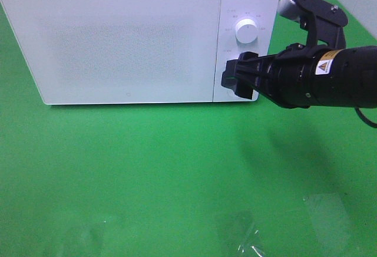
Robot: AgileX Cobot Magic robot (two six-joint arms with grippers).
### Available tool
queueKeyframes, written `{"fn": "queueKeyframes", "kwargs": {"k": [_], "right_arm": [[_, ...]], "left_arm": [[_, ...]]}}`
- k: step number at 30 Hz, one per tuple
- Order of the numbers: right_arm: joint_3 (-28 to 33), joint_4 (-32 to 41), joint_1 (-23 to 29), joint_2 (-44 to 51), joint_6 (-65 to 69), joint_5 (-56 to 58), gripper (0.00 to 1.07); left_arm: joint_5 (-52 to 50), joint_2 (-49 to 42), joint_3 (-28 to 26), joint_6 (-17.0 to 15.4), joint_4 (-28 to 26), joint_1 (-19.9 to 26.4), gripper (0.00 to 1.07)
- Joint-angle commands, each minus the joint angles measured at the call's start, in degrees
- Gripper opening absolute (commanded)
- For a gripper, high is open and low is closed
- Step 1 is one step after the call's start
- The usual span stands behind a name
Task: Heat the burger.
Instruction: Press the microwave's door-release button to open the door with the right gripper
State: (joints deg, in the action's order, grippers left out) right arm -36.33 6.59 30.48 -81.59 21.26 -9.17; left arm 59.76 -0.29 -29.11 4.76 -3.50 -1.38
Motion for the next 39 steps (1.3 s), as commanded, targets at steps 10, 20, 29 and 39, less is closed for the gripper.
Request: {"fn": "queueKeyframes", "kwargs": {"k": [10, 20, 29, 39], "right_arm": [[0.1, -8.1, -0.4, 11.6, -4.9, 17.9, 0.73], [0.1, -13.2, -0.4, 21.0, -5.4, 33.0, 0.73], [0.1, -14.0, -0.4, 29.6, -8.0, 41.0, 0.73], [0.1, -13.9, -0.4, 36.5, -9.3, 47.6, 0.73]], "left_arm": [[-0.1, -1.2, 0.2, -0.1, -0.1, 0.1, 1.00], [-0.1, -1.2, 0.2, -0.1, -0.1, 0.1, 1.00], [-0.1, -1.2, 0.2, -0.1, -0.1, 0.1, 1.00], [-0.1, -1.2, 0.2, -0.1, -0.1, 0.1, 1.00]]}}
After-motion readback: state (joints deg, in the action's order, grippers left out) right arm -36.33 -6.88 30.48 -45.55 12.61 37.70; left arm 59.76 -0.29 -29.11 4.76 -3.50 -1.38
